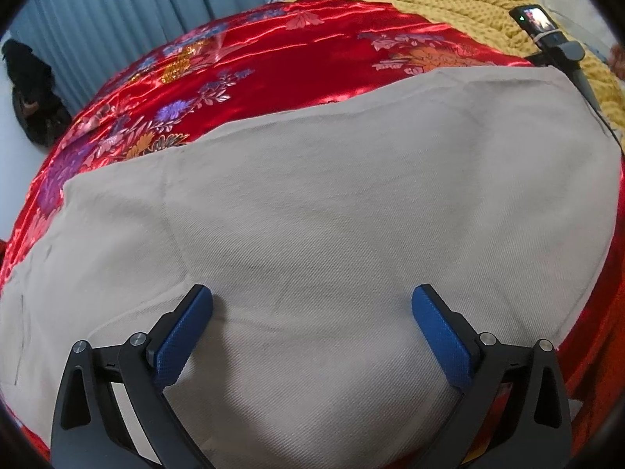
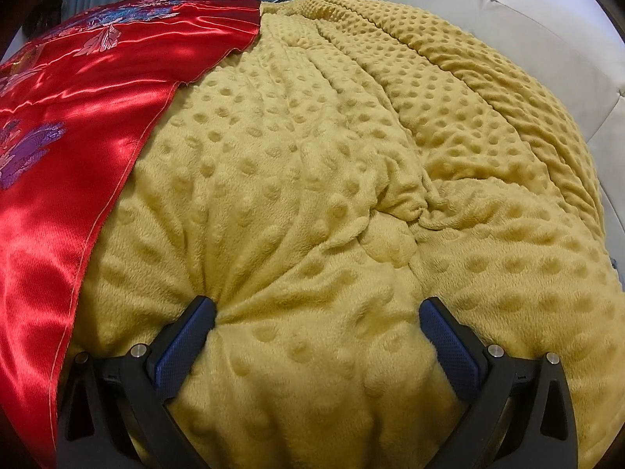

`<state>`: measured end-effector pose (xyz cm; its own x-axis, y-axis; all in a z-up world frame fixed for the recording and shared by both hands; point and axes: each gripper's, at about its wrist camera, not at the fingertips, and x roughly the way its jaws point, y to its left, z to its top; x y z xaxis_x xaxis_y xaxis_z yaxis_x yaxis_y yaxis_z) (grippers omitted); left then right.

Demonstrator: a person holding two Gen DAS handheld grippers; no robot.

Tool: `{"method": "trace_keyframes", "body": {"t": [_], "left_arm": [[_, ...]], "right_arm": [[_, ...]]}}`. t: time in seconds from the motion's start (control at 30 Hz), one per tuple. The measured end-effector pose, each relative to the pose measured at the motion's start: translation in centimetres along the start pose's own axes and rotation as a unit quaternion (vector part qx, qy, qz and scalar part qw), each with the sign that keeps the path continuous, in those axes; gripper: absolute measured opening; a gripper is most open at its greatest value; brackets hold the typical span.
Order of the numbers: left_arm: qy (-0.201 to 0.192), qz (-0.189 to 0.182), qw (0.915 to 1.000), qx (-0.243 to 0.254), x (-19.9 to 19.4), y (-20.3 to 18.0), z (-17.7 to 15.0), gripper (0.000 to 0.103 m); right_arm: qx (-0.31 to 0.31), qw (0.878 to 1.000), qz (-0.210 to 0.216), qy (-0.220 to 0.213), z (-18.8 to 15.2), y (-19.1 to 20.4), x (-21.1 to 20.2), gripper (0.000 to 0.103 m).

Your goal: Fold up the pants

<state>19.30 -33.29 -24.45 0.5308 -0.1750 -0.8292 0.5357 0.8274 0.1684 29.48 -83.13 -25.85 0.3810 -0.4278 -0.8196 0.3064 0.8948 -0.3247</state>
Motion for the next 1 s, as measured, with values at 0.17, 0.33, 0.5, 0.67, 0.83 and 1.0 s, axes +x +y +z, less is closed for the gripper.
{"method": "trace_keyframes", "body": {"t": [0.17, 0.33, 0.5, 0.67, 0.83, 1.0], "left_arm": [[0.004, 0.011, 0.9999, -0.013, -0.5, -0.2, 0.0, 0.100], [-0.001, 0.020, 0.9996, -0.021, -1.5, -0.5, -0.7, 0.099], [0.004, 0.005, 0.9998, -0.018, -2.5, -0.6, -1.5, 0.099], [0.000, 0.000, 0.9998, 0.022, -4.1, -1.8, -3.1, 0.099], [0.003, -0.010, 0.9997, 0.023, -3.8, -1.6, -2.9, 0.099], [0.000, -0.019, 0.9997, 0.016, -3.6, -1.4, -3.1, 0.099]], "right_arm": [[0.001, 1.000, -0.003, -0.002, -0.4, 0.2, 0.4, 0.103], [0.002, 1.000, 0.000, -0.001, -0.5, 0.4, 0.4, 0.103], [0.001, 1.000, -0.001, -0.002, -0.5, 0.6, 0.4, 0.103], [0.011, 0.999, 0.035, 0.025, 0.3, -0.2, 0.6, 0.103], [0.116, 0.984, 0.121, -0.059, -0.4, -3.8, -6.2, 0.092], [0.220, 0.931, 0.270, -0.108, -6.9, -6.6, -18.0, 0.094]]}}
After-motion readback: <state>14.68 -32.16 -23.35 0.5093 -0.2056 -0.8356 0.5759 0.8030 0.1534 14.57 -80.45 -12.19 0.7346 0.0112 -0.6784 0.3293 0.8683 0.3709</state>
